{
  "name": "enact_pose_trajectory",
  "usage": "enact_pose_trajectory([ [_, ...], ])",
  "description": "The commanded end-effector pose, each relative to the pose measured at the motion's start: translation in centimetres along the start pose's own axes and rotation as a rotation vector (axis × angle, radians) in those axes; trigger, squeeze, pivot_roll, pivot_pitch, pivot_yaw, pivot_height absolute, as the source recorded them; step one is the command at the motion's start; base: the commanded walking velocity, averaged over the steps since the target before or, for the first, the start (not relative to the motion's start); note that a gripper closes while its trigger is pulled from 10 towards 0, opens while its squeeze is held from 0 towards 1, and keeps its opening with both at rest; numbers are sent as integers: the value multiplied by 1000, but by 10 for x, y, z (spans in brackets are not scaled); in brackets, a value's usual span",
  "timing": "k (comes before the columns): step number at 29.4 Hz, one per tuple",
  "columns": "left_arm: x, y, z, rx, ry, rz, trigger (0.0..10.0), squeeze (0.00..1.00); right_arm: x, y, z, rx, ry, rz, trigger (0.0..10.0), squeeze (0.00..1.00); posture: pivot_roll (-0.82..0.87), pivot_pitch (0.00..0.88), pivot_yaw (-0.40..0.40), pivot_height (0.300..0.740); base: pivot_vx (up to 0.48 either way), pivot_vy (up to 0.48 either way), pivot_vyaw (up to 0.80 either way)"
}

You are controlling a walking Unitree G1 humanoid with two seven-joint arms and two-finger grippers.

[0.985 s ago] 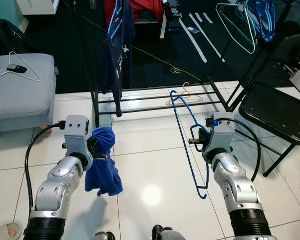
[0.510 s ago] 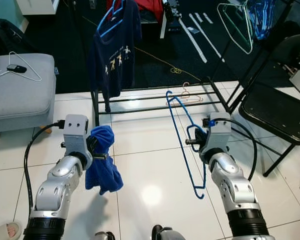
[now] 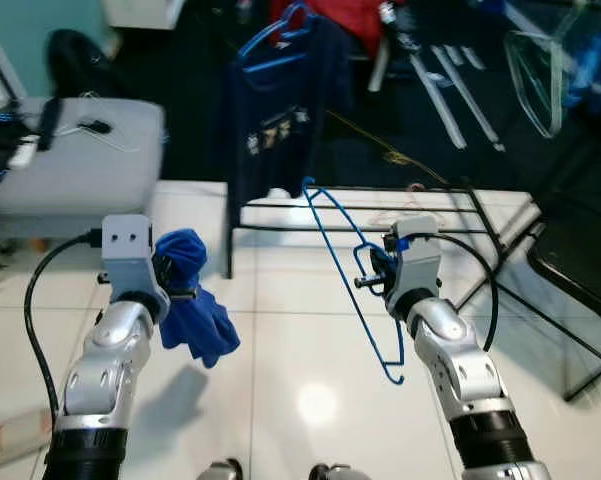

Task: Hang hanger

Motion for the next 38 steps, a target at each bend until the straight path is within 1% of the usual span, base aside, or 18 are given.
enact_pose_trajectory([
  [1, -2, -11, 5, -11, -21, -38, 10000, 0, -1, -4, 1, -11, -4, -10, 10000, 0, -42, 203, -51, 740, 0, 0, 800],
  [4, -1, -9, 7, -8, -22, -30, 10000, 0, 1, -4, -3, -11, 4, -5, 10000, 0, -17, 207, -59, 740, 0, 0, 800],
  [7, 0, -5, 6, -14, -13, -15, 10000, 0, 3, -4, -7, -7, 16, -2, 10000, 0, 0, 207, -70, 740, 0, 0, 800],
  [11, -1, 2, 2, -21, 1, 9, 10000, 0, 11, 2, -19, 5, 55, 16, 10000, 0, 23, 202, -91, 740, 0, 0, 800],
  [14, -1, 3, 2, -21, 1, 11, 10000, 0, 13, 3, -21, 6, 61, 20, 10000, 0, 23, 202, -91, 740, 0, 0, 800],
  [17, -3, 2, 1, -27, 10, 12, 10000, 0, 18, 9, -25, -4, 87, 39, 10000, 0, 33, 188, -112, 740, 0, 0, 800],
  [19, -4, 1, 0, -28, 15, 11, 10000, 0, 20, 11, -26, -5, 94, 43, 10000, 0, 33, 188, -112, 740, 0, 0, 800],
  [20, -4, 2, 0, -25, 21, 14, 10000, 0, 20, 11, -26, -6, 99, 43, 10000, 0, 40, 183, -131, 740, 0, 0, 800],
  [22, -4, 1, -2, -14, 38, 16, 10000, 0, 22, 11, -28, -9, 112, 46, 10000, 0, 37, 186, -140, 740, 0, 0, 800],
  [27, -4, -3, -5, -17, 66, 2, 10000, 0, 23, 13, -29, -10, 120, 55, 10000, 0, 30, 187, -135, 740, 0, 0, 800],
  [31, -4, -5, -5, -16, 67, -7, 10000, 0, 24, 14, -28, -8, 118, 59, 10000, 0, 30, 187, -135, 740, 0, 0, 800],
  [34, -5, -9, 1, -33, 27, -30, 10000, 0, 23, 11, -25, -1, 106, 57, 10000, 0, 30, 189, -125, 740, 0, 0, 800],
  [38, -5, -9, 5, -40, 13, -28, 10000, 0, 21, 8, -24, 3, 97, 61, 10000, 0, 23, 177, -109, 740, 0, 0, 800],
])
Point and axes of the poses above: a point about 5 cm out from each wrist's last joint towards the gripper, its own x axis pointing out of the wrist towards the gripper, its own y axis along the axis of the wrist's last joint, z = x × y, the point moved 3 cm from there along x, pointing out of the wrist towards the gripper, and after that the axes turned 14 degrees about -x, right-handed, at the moved point
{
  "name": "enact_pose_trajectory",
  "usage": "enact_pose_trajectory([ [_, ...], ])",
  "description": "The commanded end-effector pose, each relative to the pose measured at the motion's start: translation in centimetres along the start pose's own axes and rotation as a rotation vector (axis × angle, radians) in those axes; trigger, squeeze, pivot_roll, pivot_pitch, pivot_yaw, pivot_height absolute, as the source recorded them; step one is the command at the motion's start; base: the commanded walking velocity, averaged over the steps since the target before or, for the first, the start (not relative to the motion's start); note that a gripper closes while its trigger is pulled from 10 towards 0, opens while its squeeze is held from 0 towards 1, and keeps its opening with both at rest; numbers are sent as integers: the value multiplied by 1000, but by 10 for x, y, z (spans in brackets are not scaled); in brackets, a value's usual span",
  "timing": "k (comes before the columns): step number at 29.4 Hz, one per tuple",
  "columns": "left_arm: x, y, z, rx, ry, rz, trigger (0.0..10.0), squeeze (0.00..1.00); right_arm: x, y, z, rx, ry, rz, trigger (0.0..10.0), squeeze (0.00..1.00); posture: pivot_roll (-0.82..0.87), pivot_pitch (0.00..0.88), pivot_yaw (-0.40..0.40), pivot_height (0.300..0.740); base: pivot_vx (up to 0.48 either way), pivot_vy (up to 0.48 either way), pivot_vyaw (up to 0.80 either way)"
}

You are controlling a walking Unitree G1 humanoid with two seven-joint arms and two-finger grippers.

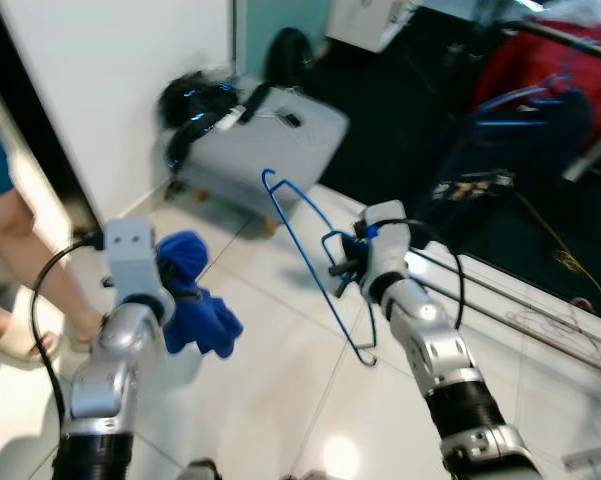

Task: Hang hanger

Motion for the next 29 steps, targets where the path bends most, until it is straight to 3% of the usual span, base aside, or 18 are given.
enact_pose_trajectory([
  [1, -2, -1, 5, -11, -22, -2, 10000, 0, -5, -9, 5, 12, -19, -17, 10000, 0, 23, 177, -109, 740, 0, 0, 800],
  [29, 1, 2, 12, -21, -81, 4, 10000, 0, -4, -3, -2, 20, 22, 25, 10000, 0, 15, 128, -91, 740, 0, 0, 800],
])
Point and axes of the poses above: a point about 5 cm out from each wrist's last joint towards the gripper, its own x axis pointing out of the wrist towards the gripper, its own y axis along the axis of the wrist's last joint, z = x × y, the point moved 3 cm from there along x, pointing out of the wrist towards the gripper, and after that the axes turned 14 degrees about -x, right-handed, at the moved point
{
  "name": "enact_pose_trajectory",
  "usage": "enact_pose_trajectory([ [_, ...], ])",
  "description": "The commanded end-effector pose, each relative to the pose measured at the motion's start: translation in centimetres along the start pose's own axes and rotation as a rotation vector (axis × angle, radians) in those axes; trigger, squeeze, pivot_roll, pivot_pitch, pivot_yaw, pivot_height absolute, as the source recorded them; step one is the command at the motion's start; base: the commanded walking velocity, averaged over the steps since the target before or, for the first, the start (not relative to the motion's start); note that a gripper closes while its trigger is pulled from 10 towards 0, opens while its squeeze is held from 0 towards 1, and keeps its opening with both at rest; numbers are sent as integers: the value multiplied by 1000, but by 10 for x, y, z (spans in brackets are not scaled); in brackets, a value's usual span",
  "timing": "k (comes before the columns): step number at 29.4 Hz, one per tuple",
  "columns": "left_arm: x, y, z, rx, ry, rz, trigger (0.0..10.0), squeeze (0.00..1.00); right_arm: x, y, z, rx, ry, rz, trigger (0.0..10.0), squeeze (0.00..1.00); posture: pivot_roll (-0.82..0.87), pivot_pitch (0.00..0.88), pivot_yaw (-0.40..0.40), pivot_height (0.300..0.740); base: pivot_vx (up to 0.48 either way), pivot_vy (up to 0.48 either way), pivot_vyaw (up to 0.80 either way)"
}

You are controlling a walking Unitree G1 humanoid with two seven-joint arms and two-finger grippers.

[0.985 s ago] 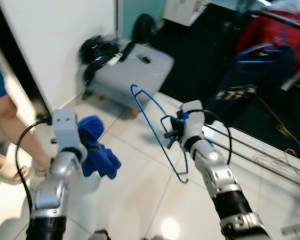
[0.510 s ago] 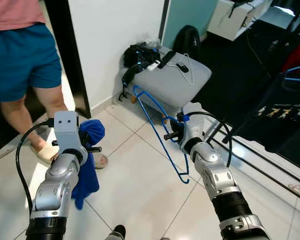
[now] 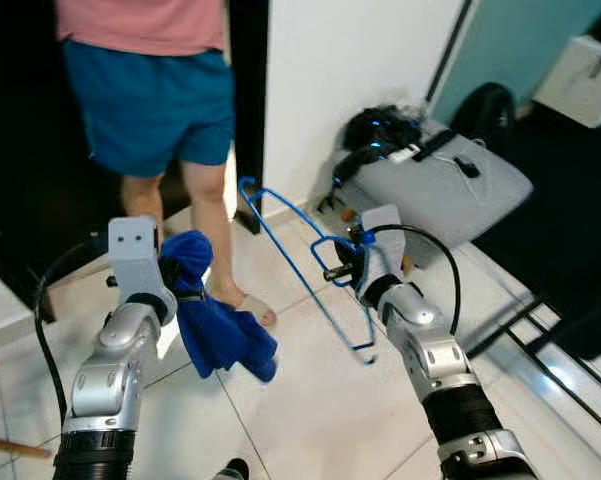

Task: Hang hanger

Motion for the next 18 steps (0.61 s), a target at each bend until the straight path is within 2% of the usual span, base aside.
enact_pose_trajectory([
  [1, -2, 0, 2, 3, -16, 1, 10000, 0, -1, -1, -3, 21, 13, 7, 10000, 0, 16, 129, -92, 740, 0, 0, 800],
  [7, -2, 1, 3, 14, -27, 5, 10000, 0, -1, 5, -9, 36, 47, 40, 10000, 0, 18, 130, -89, 740, 0, 0, 800],
  [18, -2, 2, 5, 18, -40, 5, 10000, 0, -1, 6, -10, 48, 63, 53, 10000, 0, 22, 136, -89, 740, 0, 0, 800],
])
Point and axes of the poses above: a point about 5 cm out from each wrist's last joint towards the gripper, its own x axis pointing out of the wrist towards the gripper, its own y axis along the axis of the wrist's last joint, z = x × y, the point moved 3 cm from there along x, pointing out of the wrist towards the gripper, and after that the axes turned 14 degrees about -x, right-handed, at the moved point
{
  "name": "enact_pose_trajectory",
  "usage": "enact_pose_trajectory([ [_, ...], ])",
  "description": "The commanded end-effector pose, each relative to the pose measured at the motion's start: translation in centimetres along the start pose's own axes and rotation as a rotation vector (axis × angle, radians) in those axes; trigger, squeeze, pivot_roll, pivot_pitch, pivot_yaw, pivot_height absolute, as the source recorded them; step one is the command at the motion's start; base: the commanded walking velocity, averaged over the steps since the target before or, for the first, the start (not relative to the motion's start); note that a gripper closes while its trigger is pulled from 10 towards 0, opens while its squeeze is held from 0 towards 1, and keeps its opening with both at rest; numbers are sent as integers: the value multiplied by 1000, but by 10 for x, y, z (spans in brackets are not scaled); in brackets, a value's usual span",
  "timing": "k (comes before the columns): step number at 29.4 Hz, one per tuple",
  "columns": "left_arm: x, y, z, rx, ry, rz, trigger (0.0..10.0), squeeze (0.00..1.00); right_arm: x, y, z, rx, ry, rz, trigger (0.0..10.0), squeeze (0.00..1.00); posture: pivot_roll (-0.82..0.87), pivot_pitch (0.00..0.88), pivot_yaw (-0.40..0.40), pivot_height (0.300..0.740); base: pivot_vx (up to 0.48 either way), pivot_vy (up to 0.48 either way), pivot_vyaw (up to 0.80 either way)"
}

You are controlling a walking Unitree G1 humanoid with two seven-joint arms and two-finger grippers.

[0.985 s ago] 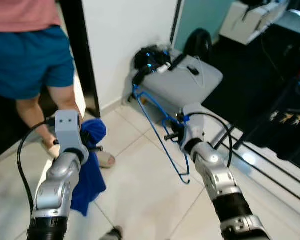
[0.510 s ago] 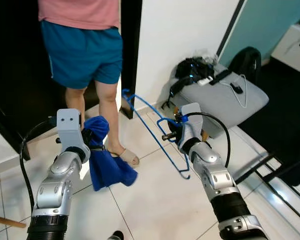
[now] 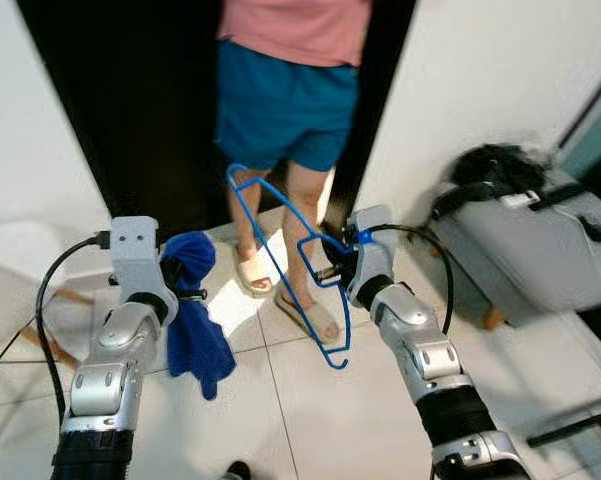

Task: Hang hanger

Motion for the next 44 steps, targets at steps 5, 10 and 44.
enact_pose_trajectory([
  [5, -4, -1, -2, 17, -4, -5, 10000, 0, 1, 4, -1, 48, 3, 23, 10000, 0, 24, 139, -86, 740, 0, 0, 800],
  [10, -5, -1, -4, 15, 4, -9, 10000, 0, 1, 4, -3, 57, 8, 25, 10000, 0, 26, 138, -87, 740, 0, 0, 800],
  [44, -2, 1, -26, 47, 270, -29, 10000, 0, 0, 4, 3, 64, -11, 22, 10000, 0, 20, 173, -82, 740, 0, 0, 800],
])
Point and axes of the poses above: a point about 5 cm out from each wrist's last joint towards the gripper, its own x axis pointing out of the wrist towards the gripper, its own y axis along the axis of the wrist's last joint, z = x × y, the point moved 3 cm from there along x, pointing out of the wrist towards the gripper, and after that the axes turned 14 degrees about -x, right-handed, at the moved point
